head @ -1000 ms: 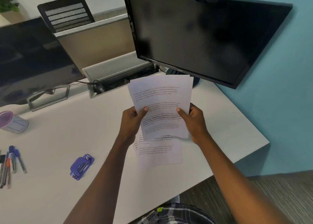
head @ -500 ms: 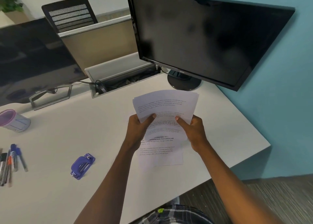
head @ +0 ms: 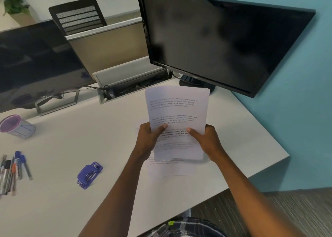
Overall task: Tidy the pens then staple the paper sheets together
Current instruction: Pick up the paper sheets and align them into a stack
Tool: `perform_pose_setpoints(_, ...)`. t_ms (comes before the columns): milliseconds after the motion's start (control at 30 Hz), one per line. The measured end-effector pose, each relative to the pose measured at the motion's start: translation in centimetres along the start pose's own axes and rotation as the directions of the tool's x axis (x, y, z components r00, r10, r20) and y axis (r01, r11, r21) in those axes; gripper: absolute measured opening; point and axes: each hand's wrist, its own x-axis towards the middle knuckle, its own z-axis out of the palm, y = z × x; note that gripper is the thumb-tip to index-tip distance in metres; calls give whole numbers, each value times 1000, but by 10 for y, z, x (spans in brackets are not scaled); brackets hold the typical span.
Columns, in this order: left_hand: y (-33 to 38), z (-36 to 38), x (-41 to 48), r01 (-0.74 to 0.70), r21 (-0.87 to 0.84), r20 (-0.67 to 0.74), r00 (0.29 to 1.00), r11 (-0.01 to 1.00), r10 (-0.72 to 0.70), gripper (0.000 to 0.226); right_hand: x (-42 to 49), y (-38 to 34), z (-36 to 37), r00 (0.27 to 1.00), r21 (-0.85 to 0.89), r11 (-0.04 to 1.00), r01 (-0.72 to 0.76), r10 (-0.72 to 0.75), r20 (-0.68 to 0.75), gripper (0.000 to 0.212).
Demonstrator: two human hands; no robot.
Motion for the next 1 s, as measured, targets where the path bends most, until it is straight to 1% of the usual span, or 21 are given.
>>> perform_pose_setpoints(133, -11, -9, -1, 68, -63, -18, 997, 996, -69, 26, -1, 2, -2, 996, 5, 999, -40, 39, 74, 32)
perform_pose_setpoints(233, -27, -21, -8, 106, -115, -96, 988, 988, -117, 24, 0, 12, 3, 991, -18, 994, -107, 108, 80, 19)
perform_pose_setpoints(300, -38, -34, -13, 135, -145, -165, 974, 980, -158, 22, 4, 19, 8, 986, -23, 986, -167, 167, 7, 15)
perform_pose_setpoints(333, -43, -42, -16, 145, -153, -194, 966, 978, -173, 20, 7, 22, 10, 982, -59, 981, -184, 181, -58, 17)
perform_pose_setpoints(367, -48, -51, -18, 154, -155, -218, 958, 976, -186, 18, 10, 25, 12, 977, -151, 971, -185, 165, -132, 22)
perform_pose_setpoints(400, -52, -60, -21, 165, -151, -235, 952, 975, -198, 16, 13, 27, 14, 972, -290, 941, -176, 120, -199, 27)
perform_pose_setpoints(433, -56, -70, -23, 180, -147, -247, 945, 973, -212, 15, 15, 28, 17, 968, -427, 888, -171, 72, -238, 34)
perform_pose_setpoints(467, -60, -79, -24, 200, -142, -255, 939, 969, -231, 14, 18, 29, 20, 969, -524, 834, -170, 44, -245, 41)
perform_pose_setpoints(500, -64, -87, -26, 225, -135, -262, 931, 965, -254, 14, 20, 29, 24, 972, -581, 796, -171, 41, -230, 48)
perform_pose_setpoints(567, -71, -102, -28, 272, -111, -272, 917, 956, -292, 14, 24, 31, 36, 975, -657, 728, -197, 73, -212, 63)
perform_pose_setpoints(600, -74, -108, -29, 288, -98, -273, 913, 953, -304, 14, 25, 32, 43, 970, -698, 680, -224, 87, -226, 67)
perform_pose_setpoints(700, -83, -121, -32, 316, -87, -272, 905, 945, -328, 15, 24, 36, 64, 954, -806, 515, -293, 99, -284, 75)
perform_pose_setpoints(800, -92, -130, -33, 348, -76, -273, 894, 935, -355, 13, 22, 41, 78, 949, -873, 374, -312, 77, -307, 80)
perform_pose_setpoints(867, -97, -134, -34, 362, -87, -276, 886, 928, -372, 12, 23, 41, 82, 948, -886, 340, -315, 69, -311, 78)
perform_pose_setpoints(1000, -104, -131, -36, 372, -98, -255, 887, 923, -385, 10, 26, 39, 84, 942, -868, 370, -331, 83, -324, 71)
